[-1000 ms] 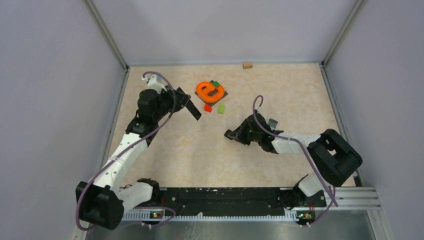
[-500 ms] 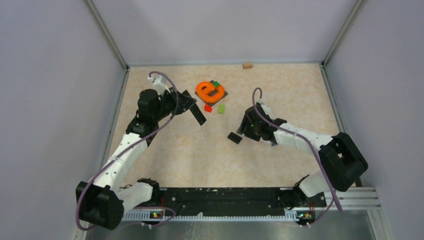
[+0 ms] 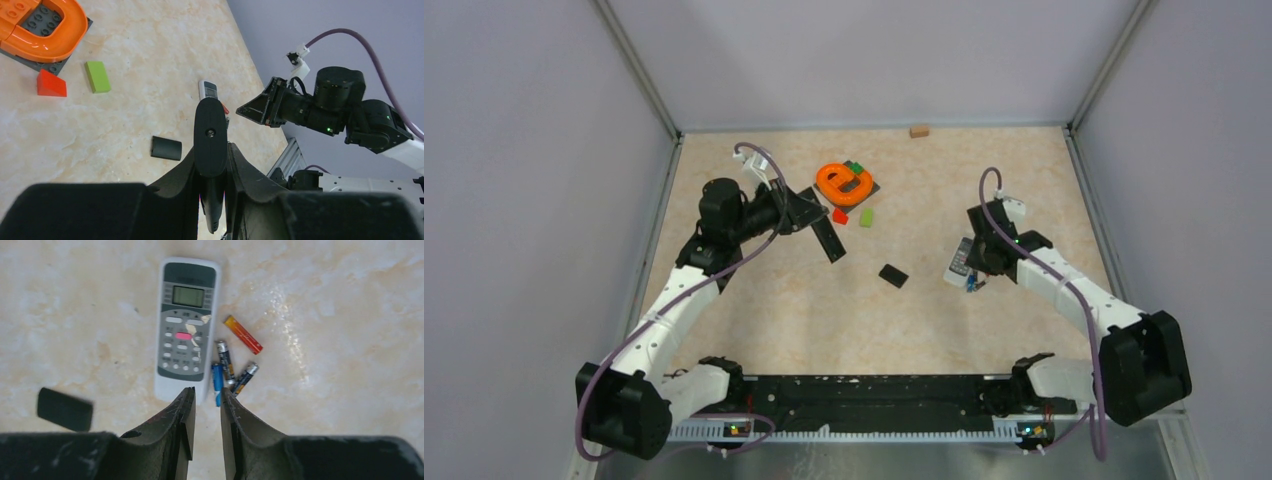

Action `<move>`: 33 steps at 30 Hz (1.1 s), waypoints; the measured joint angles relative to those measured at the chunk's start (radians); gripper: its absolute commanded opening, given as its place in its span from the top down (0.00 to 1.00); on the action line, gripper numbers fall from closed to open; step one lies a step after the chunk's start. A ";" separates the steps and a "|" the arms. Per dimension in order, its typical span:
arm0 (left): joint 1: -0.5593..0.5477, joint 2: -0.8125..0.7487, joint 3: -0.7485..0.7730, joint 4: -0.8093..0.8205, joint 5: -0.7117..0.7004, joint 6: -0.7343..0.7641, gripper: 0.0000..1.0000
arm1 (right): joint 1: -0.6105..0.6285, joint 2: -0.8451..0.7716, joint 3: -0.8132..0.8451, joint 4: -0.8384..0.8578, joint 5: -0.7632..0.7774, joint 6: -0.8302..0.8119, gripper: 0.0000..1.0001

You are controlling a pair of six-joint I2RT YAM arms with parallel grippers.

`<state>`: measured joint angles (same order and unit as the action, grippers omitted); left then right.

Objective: Load the batteries into the remote control
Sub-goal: Pick up the battery from the center of the board.

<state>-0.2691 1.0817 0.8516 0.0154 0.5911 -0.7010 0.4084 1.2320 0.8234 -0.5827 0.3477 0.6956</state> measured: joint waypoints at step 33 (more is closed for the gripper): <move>0.000 0.036 -0.007 0.088 0.113 -0.056 1.00 | -0.175 0.289 -0.009 0.120 -0.058 -0.293 0.67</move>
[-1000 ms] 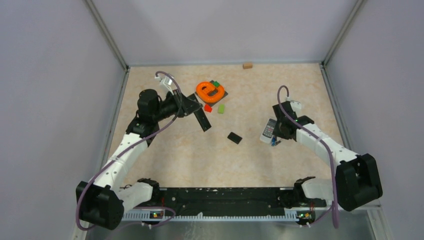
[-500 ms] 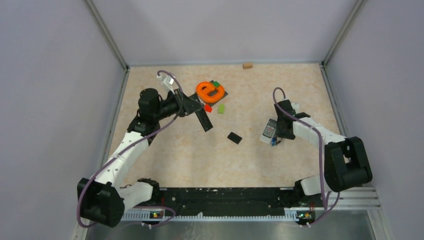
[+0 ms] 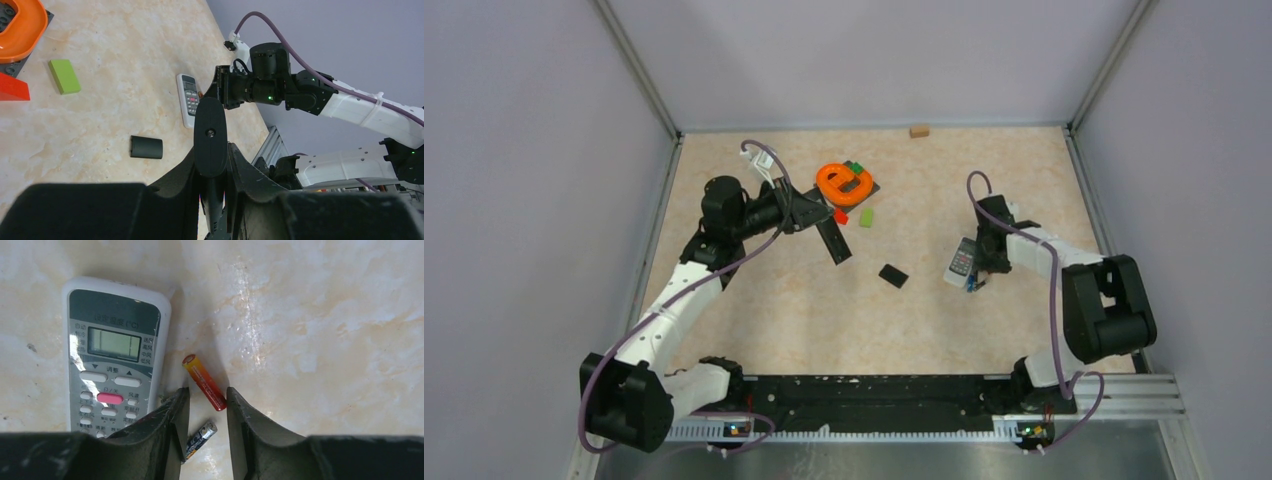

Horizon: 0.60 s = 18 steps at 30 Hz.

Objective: Load the batteries into the remote control
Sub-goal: Pick up the battery from the center of the board.

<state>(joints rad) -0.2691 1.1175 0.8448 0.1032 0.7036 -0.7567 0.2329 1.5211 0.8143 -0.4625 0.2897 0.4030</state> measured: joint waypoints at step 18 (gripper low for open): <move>0.000 0.013 0.000 0.001 0.003 0.000 1.00 | -0.035 0.048 0.039 0.039 -0.048 0.027 0.98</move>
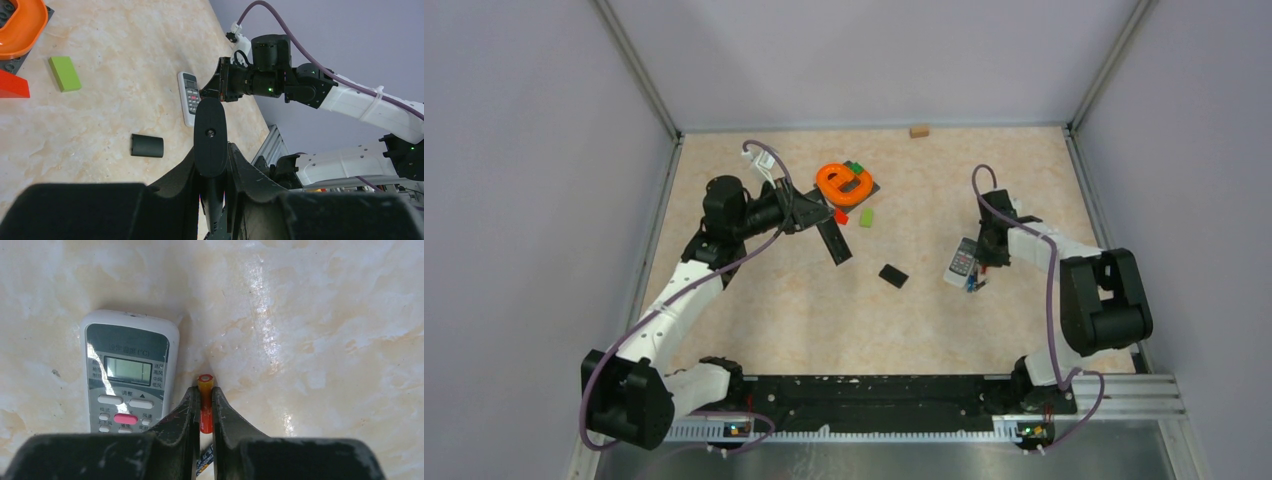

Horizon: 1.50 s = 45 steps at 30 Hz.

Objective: Load the batteries into the remote control
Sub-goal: Pick up the battery from the center of the board, then place the battery at the center of the board.

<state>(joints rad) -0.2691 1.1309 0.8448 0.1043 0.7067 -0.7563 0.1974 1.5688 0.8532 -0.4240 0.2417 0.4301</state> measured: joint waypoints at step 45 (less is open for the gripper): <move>0.000 0.070 -0.082 0.164 0.056 -0.011 1.00 | 0.575 -0.134 -0.066 -0.109 0.023 0.311 0.66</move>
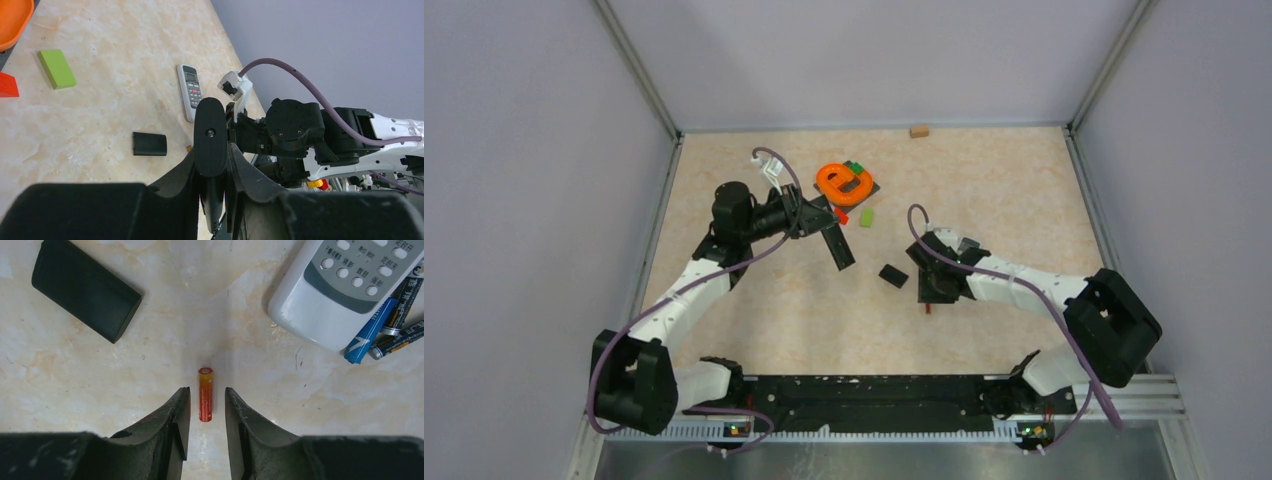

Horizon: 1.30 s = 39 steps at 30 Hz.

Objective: Load the batteries into the remote control
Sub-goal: Place the battery at the center of the board, then pick up the battery from the center of the board.

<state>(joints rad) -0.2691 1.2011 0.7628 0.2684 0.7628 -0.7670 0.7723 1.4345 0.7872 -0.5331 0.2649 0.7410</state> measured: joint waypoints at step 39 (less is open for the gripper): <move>-0.043 0.103 0.002 0.059 0.024 -0.118 1.00 | 0.026 -0.041 0.056 -0.043 0.014 -0.067 0.99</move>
<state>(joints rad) -0.3126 1.3041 0.7650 0.3271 0.7868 -0.8848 0.7986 1.3937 0.8429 -0.5762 0.2794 0.6739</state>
